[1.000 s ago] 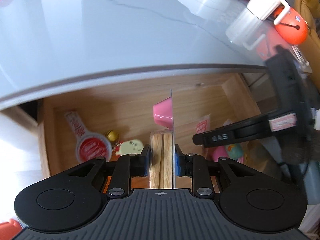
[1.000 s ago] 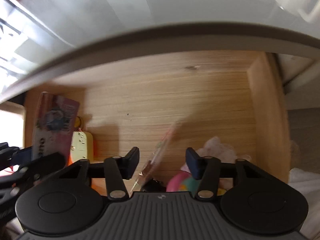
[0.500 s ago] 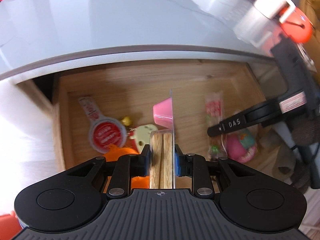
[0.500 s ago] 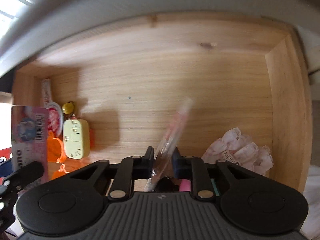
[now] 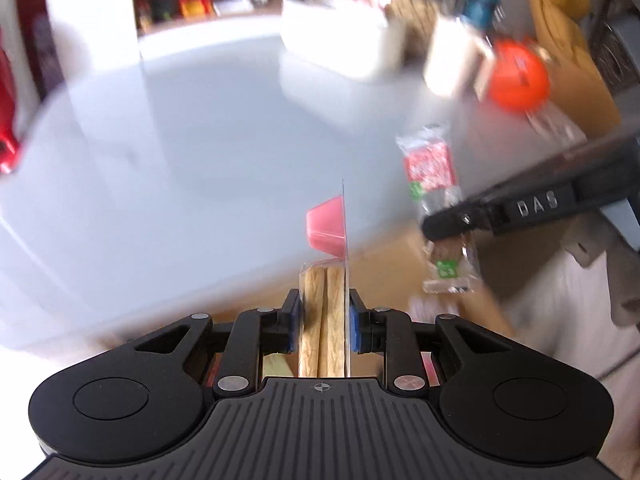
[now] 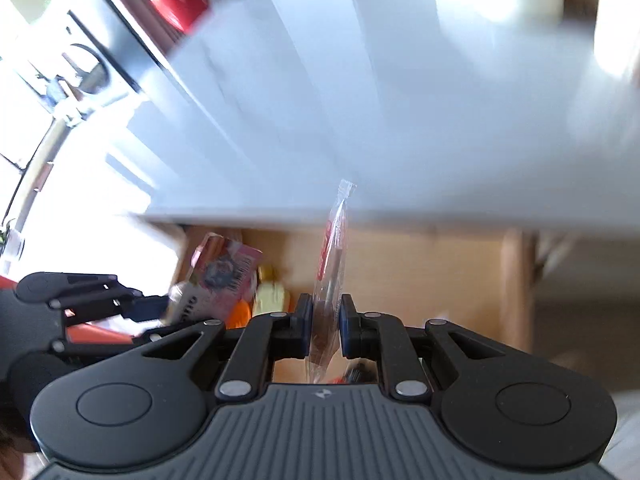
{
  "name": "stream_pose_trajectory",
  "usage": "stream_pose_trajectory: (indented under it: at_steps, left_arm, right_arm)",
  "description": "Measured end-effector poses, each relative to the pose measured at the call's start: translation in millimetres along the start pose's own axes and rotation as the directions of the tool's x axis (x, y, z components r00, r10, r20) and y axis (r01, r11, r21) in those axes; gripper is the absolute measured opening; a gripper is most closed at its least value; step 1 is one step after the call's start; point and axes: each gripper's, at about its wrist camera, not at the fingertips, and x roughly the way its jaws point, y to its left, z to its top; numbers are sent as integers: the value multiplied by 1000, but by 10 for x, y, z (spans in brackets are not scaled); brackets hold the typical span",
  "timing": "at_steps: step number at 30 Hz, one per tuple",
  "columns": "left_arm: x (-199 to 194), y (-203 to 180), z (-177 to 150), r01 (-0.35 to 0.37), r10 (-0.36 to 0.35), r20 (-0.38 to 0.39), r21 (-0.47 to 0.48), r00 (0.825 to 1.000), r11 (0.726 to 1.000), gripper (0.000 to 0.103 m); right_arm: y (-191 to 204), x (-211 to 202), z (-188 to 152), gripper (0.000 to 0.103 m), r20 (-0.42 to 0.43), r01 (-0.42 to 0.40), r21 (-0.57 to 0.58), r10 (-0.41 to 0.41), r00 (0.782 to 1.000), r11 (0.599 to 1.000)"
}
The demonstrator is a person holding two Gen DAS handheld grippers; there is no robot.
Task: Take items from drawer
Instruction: 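Lower both items onto the tabletop and open both grippers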
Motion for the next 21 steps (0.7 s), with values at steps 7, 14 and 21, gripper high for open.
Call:
stream_pose_trajectory:
  at_steps: [7,14,21]
  left_arm:
    - [565,225,824,-39,46,41,-145,998,989,27]
    - [1102,412,932,-99,113,80,-159,990,982,33]
    - [703,577,845,-86,117,180,-173,977,981,33]
  right_arm:
    - [-221,-22,846,14,108,70,54,-76,991,996]
    - [-341,651,1140,44,73,165,46,-168,983,985]
    - [-426,542,1046,44,106,137,44,-141,984,990]
